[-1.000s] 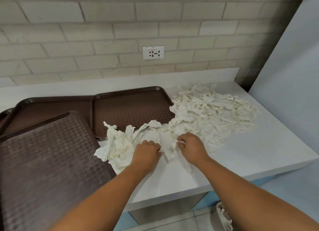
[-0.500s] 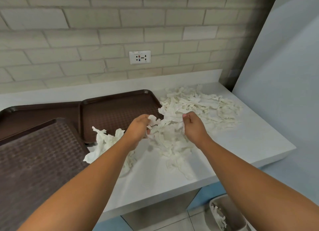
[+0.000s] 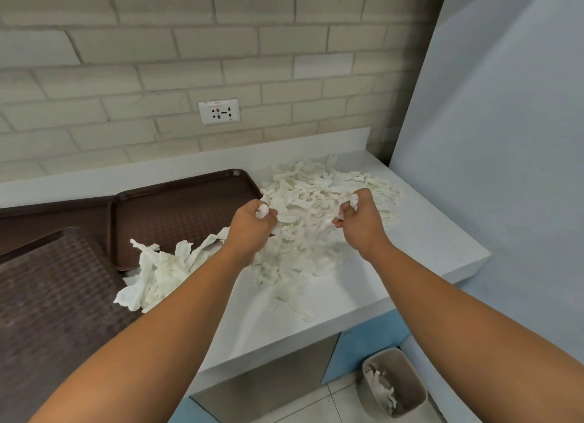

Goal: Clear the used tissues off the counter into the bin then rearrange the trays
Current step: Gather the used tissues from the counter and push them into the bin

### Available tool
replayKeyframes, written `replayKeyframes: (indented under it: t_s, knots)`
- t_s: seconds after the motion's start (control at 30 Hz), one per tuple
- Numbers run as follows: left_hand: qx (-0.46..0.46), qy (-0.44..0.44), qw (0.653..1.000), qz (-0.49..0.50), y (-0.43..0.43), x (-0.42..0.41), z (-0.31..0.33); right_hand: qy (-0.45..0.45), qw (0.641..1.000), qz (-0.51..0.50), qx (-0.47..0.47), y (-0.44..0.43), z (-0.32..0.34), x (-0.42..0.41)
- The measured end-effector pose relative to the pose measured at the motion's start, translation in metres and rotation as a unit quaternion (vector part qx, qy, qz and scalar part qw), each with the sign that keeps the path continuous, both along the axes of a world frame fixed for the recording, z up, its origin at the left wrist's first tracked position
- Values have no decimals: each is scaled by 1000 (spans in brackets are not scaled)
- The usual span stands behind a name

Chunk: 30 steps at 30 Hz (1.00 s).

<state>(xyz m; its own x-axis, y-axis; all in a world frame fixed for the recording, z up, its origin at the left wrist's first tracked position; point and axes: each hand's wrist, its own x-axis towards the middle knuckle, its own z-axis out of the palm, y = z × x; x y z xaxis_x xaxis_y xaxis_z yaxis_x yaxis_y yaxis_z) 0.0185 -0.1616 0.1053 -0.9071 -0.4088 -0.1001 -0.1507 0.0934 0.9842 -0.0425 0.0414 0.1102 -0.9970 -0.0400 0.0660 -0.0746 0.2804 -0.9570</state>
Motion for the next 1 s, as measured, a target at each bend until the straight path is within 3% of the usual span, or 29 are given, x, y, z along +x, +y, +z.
replayKeyframes:
  t_s: [0.1, 0.27, 0.43, 0.67, 0.83, 1.0]
  knots:
    - [37, 0, 999, -18, 27, -5, 2, 31, 999, 40, 20, 29, 10, -4]
    - [2, -11, 999, -51, 66, -15, -3, 68, 955, 92, 272, 85, -1, -8]
    - [-9, -29, 996, -80, 100, -20, -13, 45, 908, 84, 409, 139, -33, -15]
    - [-32, -46, 989, -139, 158, -27, -22, -19, 907, 24, 421, 203, -55, -13]
    - [11, -92, 974, -207, 231, -25, -31, -65, 941, 12, 332, 261, -75, -2]
    - [-76, -102, 960, -249, 300, -21, -80, -106, 966, -16, 234, 314, -107, 21]
